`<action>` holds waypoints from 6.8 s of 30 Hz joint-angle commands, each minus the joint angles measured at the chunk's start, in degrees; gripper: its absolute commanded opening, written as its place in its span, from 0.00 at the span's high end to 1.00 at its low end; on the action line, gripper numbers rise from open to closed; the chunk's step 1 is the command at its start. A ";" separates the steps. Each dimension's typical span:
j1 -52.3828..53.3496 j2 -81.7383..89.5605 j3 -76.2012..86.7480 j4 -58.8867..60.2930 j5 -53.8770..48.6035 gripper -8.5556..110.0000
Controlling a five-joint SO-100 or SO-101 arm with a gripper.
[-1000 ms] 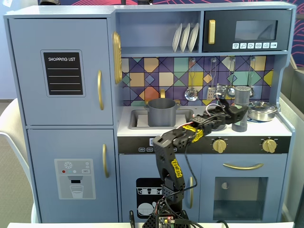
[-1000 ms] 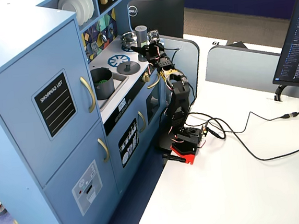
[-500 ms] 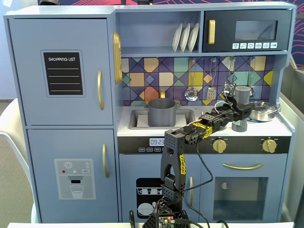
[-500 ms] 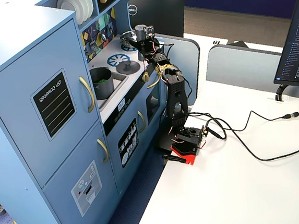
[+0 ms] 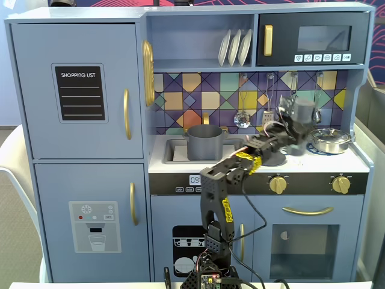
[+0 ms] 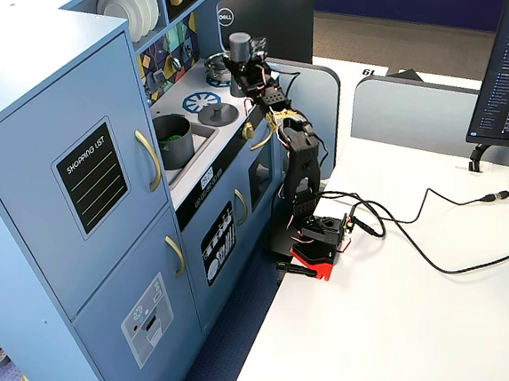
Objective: Put salt in the gray recipient
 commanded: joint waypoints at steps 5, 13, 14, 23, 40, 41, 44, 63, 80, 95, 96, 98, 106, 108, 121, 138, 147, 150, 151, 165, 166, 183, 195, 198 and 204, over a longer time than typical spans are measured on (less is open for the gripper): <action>-14.50 19.86 -8.61 25.93 30.23 0.93; -36.47 27.16 -7.82 34.19 62.14 0.93; -39.20 27.16 -8.00 34.10 65.30 0.93; -50.71 22.06 -10.37 33.66 94.22 0.93; -49.31 1.41 -30.41 48.78 121.90 0.93; -49.31 1.41 -30.15 49.83 121.64 0.93; -50.62 2.46 -26.81 43.95 120.23 0.93; -52.91 5.98 -20.57 31.46 117.69 0.93; -52.21 6.86 -20.04 29.09 110.83 0.93; -13.45 10.90 -14.68 15.21 2.99 0.93; -10.99 10.28 -14.33 13.62 -1.85 0.93; -6.94 9.40 -11.95 9.40 -9.67 0.93; 0.79 5.71 -1.32 -2.11 -18.46 0.93; 1.67 4.39 -0.09 -3.69 -18.19 0.93; 3.25 -2.46 1.85 -8.09 -12.66 0.93; 1.67 -8.35 0.62 -11.87 -9.76 0.93; 1.93 -8.17 1.93 -12.13 -10.28 0.63; 2.11 -7.21 2.29 -12.04 -8.70 0.53; 2.20 -6.42 2.72 -12.13 -7.38 0.51; 2.20 40.34 24.43 26.19 -13.62 0.88; -0.09 44.30 24.43 32.70 -13.80 0.93; -44.38 72.77 62.67 68.47 -16.61 0.93; -45.62 81.83 87.10 63.37 -12.66 0.93; -45.88 81.91 87.28 66.36 -11.25 0.93; -45.97 81.91 87.28 71.10 -10.63 0.93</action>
